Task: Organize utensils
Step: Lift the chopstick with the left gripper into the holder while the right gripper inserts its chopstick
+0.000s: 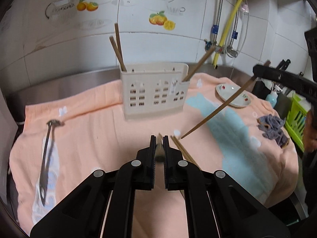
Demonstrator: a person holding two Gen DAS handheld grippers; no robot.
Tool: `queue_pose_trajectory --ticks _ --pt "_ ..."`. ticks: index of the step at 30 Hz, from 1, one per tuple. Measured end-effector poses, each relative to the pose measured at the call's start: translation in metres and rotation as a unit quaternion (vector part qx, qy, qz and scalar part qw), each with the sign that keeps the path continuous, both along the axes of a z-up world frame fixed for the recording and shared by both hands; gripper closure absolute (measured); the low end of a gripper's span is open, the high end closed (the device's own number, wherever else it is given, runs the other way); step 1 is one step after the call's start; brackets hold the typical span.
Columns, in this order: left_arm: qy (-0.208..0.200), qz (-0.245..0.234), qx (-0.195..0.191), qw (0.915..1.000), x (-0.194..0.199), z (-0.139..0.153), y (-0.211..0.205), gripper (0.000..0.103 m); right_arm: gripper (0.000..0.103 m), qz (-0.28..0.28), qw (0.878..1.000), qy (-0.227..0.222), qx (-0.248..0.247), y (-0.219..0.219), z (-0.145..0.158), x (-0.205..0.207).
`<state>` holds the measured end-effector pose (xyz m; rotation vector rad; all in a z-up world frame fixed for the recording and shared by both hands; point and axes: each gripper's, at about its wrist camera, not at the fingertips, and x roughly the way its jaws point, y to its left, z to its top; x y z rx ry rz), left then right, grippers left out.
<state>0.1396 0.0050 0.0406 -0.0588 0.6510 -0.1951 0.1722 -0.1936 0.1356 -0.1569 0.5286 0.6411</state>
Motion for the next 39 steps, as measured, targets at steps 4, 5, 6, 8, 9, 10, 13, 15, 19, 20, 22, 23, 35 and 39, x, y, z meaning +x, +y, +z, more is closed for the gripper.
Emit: queue_pose_trajectory --ticks 4,5,6,8,9,10,13,15,19,20,22,23,35,39 --pt "-0.005 -0.005 0.004 1.0 0.014 0.011 0.003 0.097 0.097 0.0 1.0 -0.014 0.0 0.0 0.03 0.019" --pt "-0.005 -0.007 0.006 0.9999 0.017 0.013 0.004 0.097 0.097 -0.002 1.0 -0.019 -0.001 0.001 0.04 0.025" --pt "-0.005 -0.009 0.008 0.9999 0.021 0.015 0.004 0.097 0.097 -0.003 1.0 -0.022 -0.003 0.001 0.046 0.029" --pt "-0.004 -0.011 0.008 0.9999 0.028 0.019 0.005 0.097 0.097 -0.005 1.0 -0.028 -0.005 0.002 0.06 0.038" --pt "-0.004 -0.012 0.009 0.9999 0.03 0.021 0.006 0.097 0.097 -0.007 0.999 -0.031 -0.007 0.003 0.067 0.043" --pt "-0.005 -0.013 0.009 0.9999 0.032 0.023 0.006 0.097 0.097 -0.009 0.999 -0.035 -0.008 0.003 0.073 0.048" --pt "-0.011 -0.014 0.011 0.9998 0.037 0.031 0.008 0.097 0.097 -0.017 0.999 -0.047 -0.013 0.005 0.088 0.059" --pt "-0.013 -0.016 0.009 0.9998 0.04 0.036 0.01 0.097 0.097 -0.022 0.998 -0.049 -0.015 0.006 0.094 0.068" --pt "-0.02 -0.02 0.011 0.9995 0.045 0.047 0.011 0.098 0.097 -0.04 0.998 -0.049 -0.019 0.009 0.097 0.087" --pt "-0.022 -0.021 0.012 0.9995 0.045 0.05 0.011 0.098 0.097 -0.044 0.998 -0.047 -0.019 0.01 0.096 0.093" --pt "-0.028 -0.024 0.013 0.9992 0.046 0.057 0.011 0.098 0.097 -0.049 0.998 -0.045 -0.02 0.012 0.094 0.102" --pt "-0.031 -0.024 0.014 0.9991 0.046 0.061 0.011 0.098 0.097 -0.051 0.998 -0.043 -0.021 0.012 0.092 0.105" --pt "-0.109 -0.022 0.029 0.9933 0.052 0.139 0.011 0.098 0.097 -0.057 0.997 0.021 -0.038 0.024 0.041 0.151" --pt "-0.134 -0.012 0.026 0.9906 0.063 0.159 0.012 0.098 0.097 -0.058 0.997 0.033 -0.047 0.027 0.027 0.158"
